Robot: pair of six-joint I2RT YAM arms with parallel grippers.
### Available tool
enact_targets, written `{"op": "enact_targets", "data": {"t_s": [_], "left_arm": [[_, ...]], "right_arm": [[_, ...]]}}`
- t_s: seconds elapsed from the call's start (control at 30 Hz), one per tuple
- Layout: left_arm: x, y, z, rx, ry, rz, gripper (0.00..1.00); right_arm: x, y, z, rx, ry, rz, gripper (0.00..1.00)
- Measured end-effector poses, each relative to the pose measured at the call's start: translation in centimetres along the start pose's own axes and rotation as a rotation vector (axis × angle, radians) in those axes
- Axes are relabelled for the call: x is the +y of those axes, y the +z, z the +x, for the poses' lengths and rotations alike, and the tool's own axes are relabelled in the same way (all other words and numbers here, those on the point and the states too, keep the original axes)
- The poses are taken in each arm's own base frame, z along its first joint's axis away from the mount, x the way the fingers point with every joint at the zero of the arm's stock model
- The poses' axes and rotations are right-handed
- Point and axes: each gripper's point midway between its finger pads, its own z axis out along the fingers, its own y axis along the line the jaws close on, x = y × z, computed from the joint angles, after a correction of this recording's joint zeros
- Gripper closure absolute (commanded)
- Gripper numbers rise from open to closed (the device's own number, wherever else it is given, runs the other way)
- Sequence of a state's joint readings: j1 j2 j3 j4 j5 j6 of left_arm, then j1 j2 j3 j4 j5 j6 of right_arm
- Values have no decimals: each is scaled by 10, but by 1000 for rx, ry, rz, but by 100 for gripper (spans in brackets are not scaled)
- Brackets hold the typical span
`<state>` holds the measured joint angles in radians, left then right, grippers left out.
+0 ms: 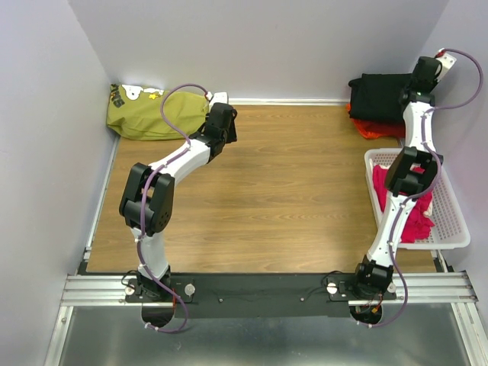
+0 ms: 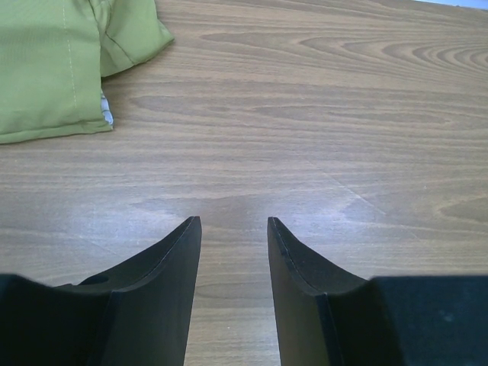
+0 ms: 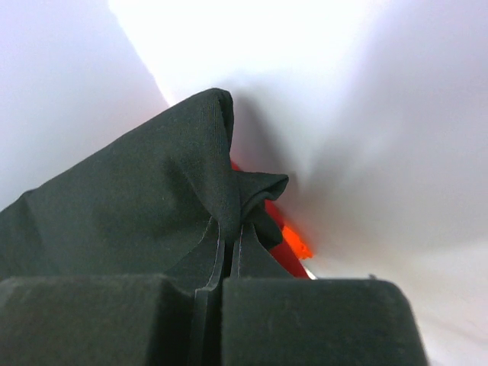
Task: Fold and stack the t-shirts
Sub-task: Put the neatly folded tshirt into the corner of the board with the right arm
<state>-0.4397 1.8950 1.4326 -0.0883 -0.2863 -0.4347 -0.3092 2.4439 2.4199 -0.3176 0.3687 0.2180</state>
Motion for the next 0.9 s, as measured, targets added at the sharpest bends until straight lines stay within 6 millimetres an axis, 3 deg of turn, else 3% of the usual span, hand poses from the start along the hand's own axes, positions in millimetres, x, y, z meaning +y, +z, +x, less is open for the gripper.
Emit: {"op": "enact_targets", "data": {"t_s": [0.13,0.4,0.5,0.53,0.63,0.73,0.9], "left_arm": [[0,0,1,4,1,-1,51],[2,6,11,25,8,-9,51],[3,7,12,27,9,-10,51],[3,7,12,27,8,-10,51],[3,7,12,27,9,-10,51],[2,7,12,26,9,-10,51],[2,7,12,27,9,-8,51]], "right_arm": [[-6,1,1,-14,10,45,99],[-13,2,25,8,-18,122,96],[-16,4,38,13,-33,147,72],[-17,5,42,16,-38,154,58],[-22,5,48,22,-52,185,40],[-25,5,40,-9,-48,205,32],[-22,-1,30,-38,-49,219,30]]}}
